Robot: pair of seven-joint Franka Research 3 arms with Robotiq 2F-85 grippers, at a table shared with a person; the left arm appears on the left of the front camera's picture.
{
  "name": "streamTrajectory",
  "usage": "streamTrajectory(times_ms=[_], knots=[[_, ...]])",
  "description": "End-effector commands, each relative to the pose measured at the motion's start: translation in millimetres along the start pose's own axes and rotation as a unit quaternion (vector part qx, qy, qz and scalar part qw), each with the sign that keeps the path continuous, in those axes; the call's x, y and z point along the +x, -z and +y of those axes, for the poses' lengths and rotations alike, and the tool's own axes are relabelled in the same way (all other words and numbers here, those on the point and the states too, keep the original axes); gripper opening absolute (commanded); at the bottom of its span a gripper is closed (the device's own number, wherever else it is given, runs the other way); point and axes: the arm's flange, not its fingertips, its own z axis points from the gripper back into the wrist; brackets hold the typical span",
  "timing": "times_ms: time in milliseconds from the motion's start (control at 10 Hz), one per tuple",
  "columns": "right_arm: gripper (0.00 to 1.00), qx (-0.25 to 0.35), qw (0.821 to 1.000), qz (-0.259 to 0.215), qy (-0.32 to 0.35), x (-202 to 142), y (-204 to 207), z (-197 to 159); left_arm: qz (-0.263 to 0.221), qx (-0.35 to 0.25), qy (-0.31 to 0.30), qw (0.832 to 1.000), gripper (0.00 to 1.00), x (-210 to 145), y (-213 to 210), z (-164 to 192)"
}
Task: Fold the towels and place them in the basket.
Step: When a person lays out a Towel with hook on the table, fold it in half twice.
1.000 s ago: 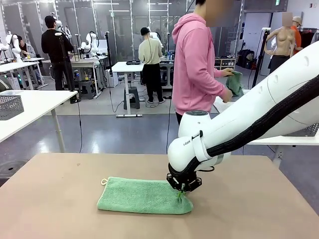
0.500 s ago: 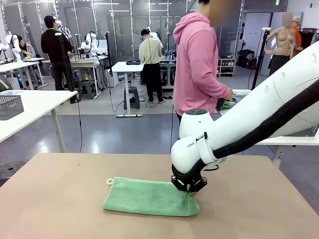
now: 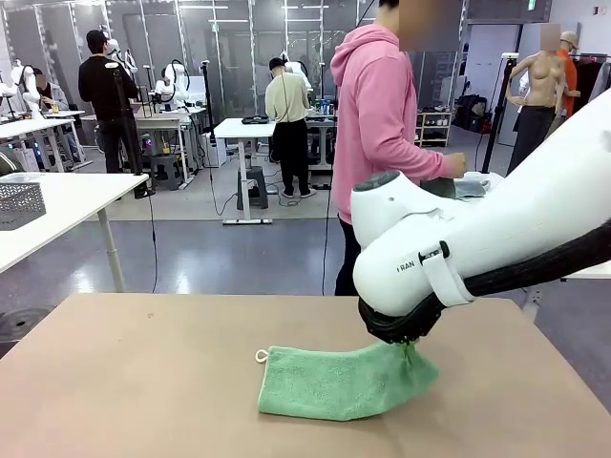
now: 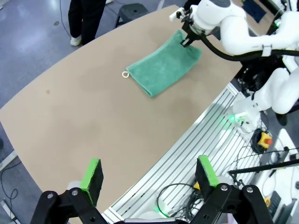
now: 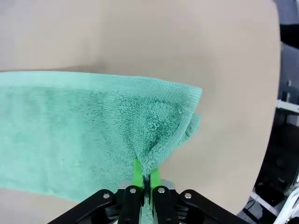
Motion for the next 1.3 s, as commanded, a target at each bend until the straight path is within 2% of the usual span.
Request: streamTrajectory(times_ms=[0,200,400,700,1200], knots=[[0.00,-0.008,0.999,-0.036,-0.003,-14,-27,16,-0.001,-0.008,0.011,1.000,1.00,1,0,-2],[0.00,0.013,0.999,-0.041,-0.026,-16,-45,41,-0.001,-0.008,0.011,1.000,1.00,1,0,-2],[0.00,0.078,0.996,-0.038,-0.030,-10,-56,66,-0.001,-0.008,0.011,1.000,1.00,1,0,-2],[0.00,0.153,0.988,-0.008,-0.029,6,-51,100,-0.001,-0.008,0.011,1.000,1.00,1,0,-2],[0.00,0.169,0.985,0.027,-0.004,27,-16,152,-0.001,-0.008,0.011,1.000,1.00,1,0,-2]])
